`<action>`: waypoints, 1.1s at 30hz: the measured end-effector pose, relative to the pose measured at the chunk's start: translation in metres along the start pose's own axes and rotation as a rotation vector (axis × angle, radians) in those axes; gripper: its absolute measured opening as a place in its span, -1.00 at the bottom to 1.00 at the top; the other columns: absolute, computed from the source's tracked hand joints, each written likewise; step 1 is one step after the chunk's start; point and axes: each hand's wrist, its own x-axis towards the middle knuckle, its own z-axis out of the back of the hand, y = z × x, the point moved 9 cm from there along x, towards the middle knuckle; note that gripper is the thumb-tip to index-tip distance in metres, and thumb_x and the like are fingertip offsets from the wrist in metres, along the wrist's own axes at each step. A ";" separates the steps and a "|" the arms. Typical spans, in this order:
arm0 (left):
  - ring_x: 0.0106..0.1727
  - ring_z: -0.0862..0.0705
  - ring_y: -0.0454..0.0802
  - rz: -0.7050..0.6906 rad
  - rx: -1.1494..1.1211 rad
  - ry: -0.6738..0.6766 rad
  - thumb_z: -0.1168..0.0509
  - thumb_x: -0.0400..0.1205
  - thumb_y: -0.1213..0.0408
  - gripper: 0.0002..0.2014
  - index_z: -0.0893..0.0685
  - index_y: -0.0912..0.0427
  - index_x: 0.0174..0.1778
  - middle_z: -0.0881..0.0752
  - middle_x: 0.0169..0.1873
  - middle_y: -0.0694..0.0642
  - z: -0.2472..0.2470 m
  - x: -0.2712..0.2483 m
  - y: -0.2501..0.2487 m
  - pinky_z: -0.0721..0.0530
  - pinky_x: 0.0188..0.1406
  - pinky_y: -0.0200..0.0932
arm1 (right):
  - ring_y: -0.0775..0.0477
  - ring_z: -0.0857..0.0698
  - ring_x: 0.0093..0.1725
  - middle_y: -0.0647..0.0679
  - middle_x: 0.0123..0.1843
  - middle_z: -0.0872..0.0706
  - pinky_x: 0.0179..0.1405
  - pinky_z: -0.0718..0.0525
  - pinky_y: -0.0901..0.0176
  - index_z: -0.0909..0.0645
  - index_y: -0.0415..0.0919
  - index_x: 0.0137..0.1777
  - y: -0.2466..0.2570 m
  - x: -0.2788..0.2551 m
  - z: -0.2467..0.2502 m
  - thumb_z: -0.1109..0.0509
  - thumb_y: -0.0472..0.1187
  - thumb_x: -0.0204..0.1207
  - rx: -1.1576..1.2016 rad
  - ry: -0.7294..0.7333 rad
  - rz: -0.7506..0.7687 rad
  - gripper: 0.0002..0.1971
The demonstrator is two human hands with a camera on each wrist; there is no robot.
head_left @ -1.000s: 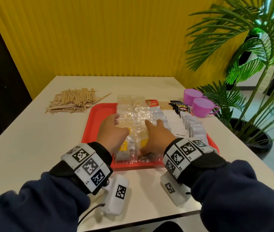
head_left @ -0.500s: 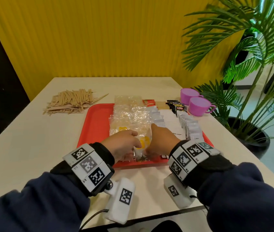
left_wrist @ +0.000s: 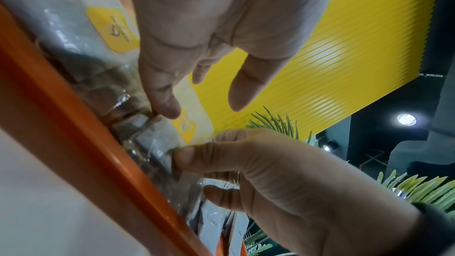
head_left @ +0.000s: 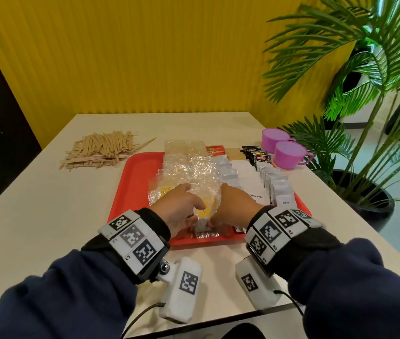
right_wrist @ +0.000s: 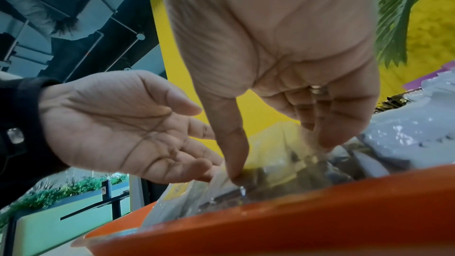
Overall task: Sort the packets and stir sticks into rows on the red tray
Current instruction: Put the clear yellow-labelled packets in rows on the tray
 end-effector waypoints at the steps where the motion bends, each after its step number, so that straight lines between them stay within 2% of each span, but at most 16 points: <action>1: 0.58 -0.21 0.31 0.004 -0.001 0.000 -0.21 0.57 0.59 -0.35 -0.26 0.07 0.56 -0.32 0.51 0.27 0.000 0.001 0.000 -0.52 -0.32 -0.19 | -0.15 -0.58 0.23 -0.16 0.26 -0.55 -0.15 -0.51 0.19 -0.24 -0.33 0.45 0.000 0.000 0.000 -0.58 -0.15 0.32 0.011 0.000 -0.003 -0.21; 5: 0.54 -0.30 0.23 0.021 0.015 0.008 -0.22 0.58 0.56 -0.34 -0.24 0.05 0.58 -0.29 0.55 0.18 -0.002 0.003 0.002 -0.52 -0.28 -0.18 | -0.14 -0.58 0.21 -0.16 0.25 -0.56 -0.16 -0.50 0.19 -0.26 -0.33 0.43 0.001 -0.001 -0.001 -0.59 -0.14 0.31 0.034 0.006 0.005 -0.22; 8: 0.54 -0.29 0.17 0.015 0.009 0.024 -0.20 0.58 0.56 -0.32 -0.22 0.03 0.60 -0.23 0.59 0.16 -0.003 0.005 0.004 -0.54 0.10 -0.06 | -0.15 -0.56 0.26 -0.18 0.30 -0.53 -0.31 -0.46 0.27 -0.19 -0.36 0.49 0.002 0.000 -0.002 -0.59 -0.13 0.30 0.019 0.002 0.011 -0.14; 11: 0.59 -0.22 0.25 0.006 -0.008 0.036 -0.19 0.57 0.56 -0.28 -0.16 0.00 0.62 -0.20 0.60 0.18 -0.006 0.004 0.003 -0.39 0.43 0.07 | -0.18 -0.54 0.31 -0.22 0.37 -0.50 -0.15 -0.49 0.23 -0.11 -0.39 0.54 0.002 0.002 -0.002 -0.58 -0.11 0.31 -0.004 -0.007 0.004 -0.07; 13: 0.51 -0.36 0.19 -0.005 -0.016 0.039 -0.19 0.57 0.56 -0.26 -0.12 -0.01 0.63 -0.17 0.61 0.17 -0.008 0.003 0.001 -0.43 0.39 0.05 | -0.18 -0.53 0.33 -0.24 0.38 -0.48 -0.08 -0.46 0.20 -0.09 -0.40 0.54 0.001 0.002 -0.002 -0.56 -0.11 0.34 -0.019 -0.008 -0.003 -0.09; 15: 0.31 -0.52 0.09 -0.010 -0.033 0.036 -0.18 0.57 0.57 -0.25 -0.10 -0.02 0.64 -0.16 0.61 0.17 -0.008 0.004 -0.001 -0.51 0.27 -0.03 | -0.19 -0.52 0.34 -0.25 0.39 -0.47 -0.12 -0.44 0.21 -0.07 -0.42 0.54 0.002 0.003 -0.002 -0.53 -0.12 0.39 -0.036 -0.004 -0.002 -0.11; 17: 0.48 -0.39 0.15 -0.005 -0.044 0.040 -0.18 0.57 0.58 -0.23 -0.07 -0.01 0.64 -0.13 0.62 0.17 -0.009 0.006 -0.001 -0.42 0.39 0.02 | -0.19 -0.51 0.37 -0.26 0.41 -0.46 -0.19 -0.45 0.23 -0.02 -0.44 0.57 0.003 0.003 -0.002 -0.49 -0.15 0.43 -0.049 0.000 0.002 -0.11; 19: 0.59 -0.20 0.20 0.009 -0.051 0.056 -0.17 0.58 0.59 -0.22 -0.05 0.01 0.66 -0.07 0.64 0.14 -0.010 0.007 -0.001 -0.30 0.52 0.10 | -0.18 -0.50 0.38 -0.25 0.43 -0.46 -0.12 -0.49 0.24 0.03 -0.44 0.59 0.003 0.004 -0.002 -0.48 -0.18 0.44 -0.051 -0.007 0.005 -0.10; 21: 0.59 -0.21 0.19 0.024 -0.059 0.069 -0.16 0.59 0.59 -0.23 -0.04 0.02 0.66 -0.06 0.64 0.15 -0.012 0.004 -0.001 -0.44 0.39 0.06 | -0.18 -0.52 0.36 -0.23 0.41 -0.49 -0.04 -0.51 0.22 0.05 -0.42 0.60 0.002 0.004 -0.001 -0.48 -0.20 0.44 -0.037 -0.013 0.008 -0.09; 22: 0.50 -0.34 0.18 0.030 -0.068 0.069 -0.15 0.59 0.59 -0.24 -0.05 0.02 0.66 -0.09 0.63 0.17 -0.013 0.002 -0.002 -0.56 0.14 -0.03 | -0.17 -0.54 0.34 -0.22 0.38 -0.51 -0.08 -0.52 0.23 0.04 -0.41 0.60 0.002 0.004 0.000 -0.48 -0.21 0.43 -0.025 -0.013 0.010 -0.09; 24: 0.02 -0.56 0.08 0.037 -0.088 0.064 -0.14 0.59 0.60 -0.27 -0.09 0.02 0.65 -0.16 0.60 0.18 -0.013 -0.001 -0.002 -0.54 -0.34 -0.16 | -0.17 -0.58 0.27 -0.21 0.31 -0.56 -0.19 -0.53 0.22 -0.03 -0.40 0.58 0.001 0.004 0.000 -0.50 -0.22 0.40 0.015 -0.010 0.013 -0.12; 25: -0.15 -0.52 0.02 0.040 -0.093 0.061 -0.13 0.59 0.60 -0.28 -0.11 0.02 0.64 -0.18 0.59 0.17 -0.014 -0.002 -0.001 -0.50 -0.42 -0.19 | -0.16 -0.58 0.25 -0.20 0.29 -0.57 -0.20 -0.52 0.21 -0.09 -0.38 0.55 0.000 0.005 0.000 -0.52 -0.22 0.38 0.042 -0.009 0.013 -0.14; 26: -0.15 -0.52 0.02 0.045 -0.104 0.063 -0.13 0.60 0.60 -0.28 -0.11 0.02 0.64 -0.18 0.58 0.16 -0.014 -0.001 0.000 -0.49 -0.42 -0.19 | -0.16 -0.58 0.25 -0.19 0.28 -0.56 -0.17 -0.51 0.19 -0.14 -0.36 0.52 -0.001 0.004 0.000 -0.54 -0.21 0.36 0.068 -0.009 0.013 -0.17; 28: 0.23 -0.52 0.11 0.058 -0.132 0.070 -0.14 0.58 0.62 -0.24 -0.10 -0.01 0.64 -0.12 0.62 0.14 -0.015 0.001 0.002 -0.53 -0.28 -0.15 | -0.17 -0.56 0.26 -0.18 0.29 -0.55 -0.11 -0.49 0.18 -0.18 -0.33 0.50 -0.002 0.004 -0.001 -0.57 -0.19 0.32 0.113 -0.006 0.011 -0.17; 30: 0.50 -0.34 0.18 0.070 -0.128 0.069 -0.15 0.57 0.62 -0.21 -0.06 -0.04 0.65 -0.07 0.64 0.14 -0.016 0.001 0.003 -0.53 -0.17 -0.11 | -0.17 -0.57 0.26 -0.18 0.31 -0.55 -0.08 -0.52 0.18 -0.14 -0.32 0.53 -0.001 0.003 -0.003 -0.60 -0.17 0.29 0.133 -0.001 0.020 -0.10; 33: 0.52 -0.32 0.22 0.081 -0.100 0.063 -0.14 0.58 0.61 -0.20 -0.02 -0.06 0.66 -0.08 0.64 0.15 -0.017 0.000 0.002 -0.53 -0.23 -0.13 | -0.15 -0.60 0.20 -0.18 0.29 -0.57 -0.18 -0.54 0.21 0.03 -0.28 0.60 0.003 -0.001 -0.006 -0.60 -0.16 0.28 0.096 0.018 0.053 0.04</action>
